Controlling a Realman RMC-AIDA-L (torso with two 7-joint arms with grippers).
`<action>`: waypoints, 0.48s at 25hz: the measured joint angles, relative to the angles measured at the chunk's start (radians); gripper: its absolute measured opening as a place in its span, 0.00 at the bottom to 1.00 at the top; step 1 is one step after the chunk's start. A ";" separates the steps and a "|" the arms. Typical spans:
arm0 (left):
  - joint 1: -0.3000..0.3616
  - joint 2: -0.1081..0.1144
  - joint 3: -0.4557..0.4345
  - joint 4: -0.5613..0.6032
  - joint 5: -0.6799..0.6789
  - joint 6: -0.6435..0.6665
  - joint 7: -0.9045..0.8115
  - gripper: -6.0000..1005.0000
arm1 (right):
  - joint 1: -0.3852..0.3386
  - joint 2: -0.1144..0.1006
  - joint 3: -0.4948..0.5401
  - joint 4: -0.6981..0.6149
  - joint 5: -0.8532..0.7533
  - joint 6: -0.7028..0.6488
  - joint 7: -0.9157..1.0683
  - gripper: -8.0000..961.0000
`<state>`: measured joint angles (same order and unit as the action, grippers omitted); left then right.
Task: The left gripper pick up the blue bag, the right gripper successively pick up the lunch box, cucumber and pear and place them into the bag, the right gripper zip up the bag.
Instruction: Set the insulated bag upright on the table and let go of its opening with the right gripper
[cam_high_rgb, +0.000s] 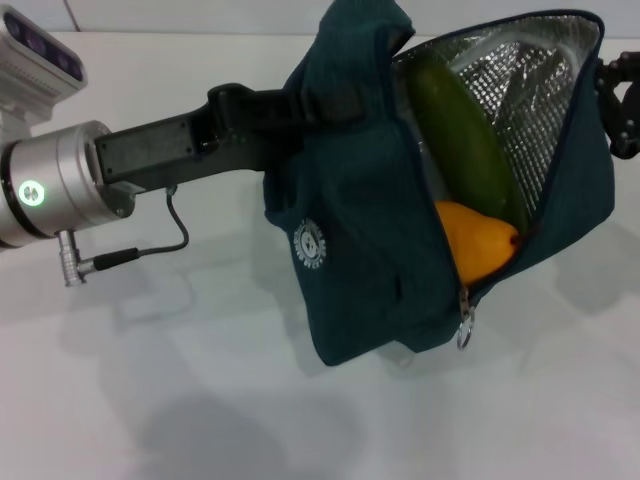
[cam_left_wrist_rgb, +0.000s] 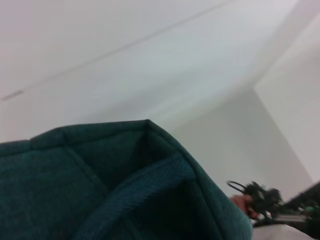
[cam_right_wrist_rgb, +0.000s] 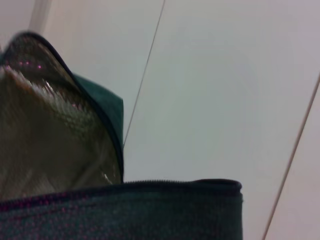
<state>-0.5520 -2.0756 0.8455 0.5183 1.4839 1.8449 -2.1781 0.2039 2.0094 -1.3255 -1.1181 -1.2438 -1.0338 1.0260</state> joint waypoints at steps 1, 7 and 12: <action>0.000 0.001 0.000 0.000 0.002 -0.012 0.000 0.07 | 0.000 0.000 0.000 -0.002 0.002 -0.002 0.000 0.03; 0.011 0.003 0.003 0.000 0.059 -0.077 0.006 0.07 | -0.018 0.000 0.019 -0.066 0.027 -0.111 0.011 0.03; 0.011 -0.003 0.003 -0.007 0.131 -0.149 0.008 0.07 | -0.025 -0.002 0.089 -0.172 0.046 -0.207 0.106 0.04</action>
<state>-0.5406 -2.0790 0.8490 0.5117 1.6152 1.6962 -2.1697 0.1784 2.0079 -1.2366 -1.2897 -1.1977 -1.2403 1.1318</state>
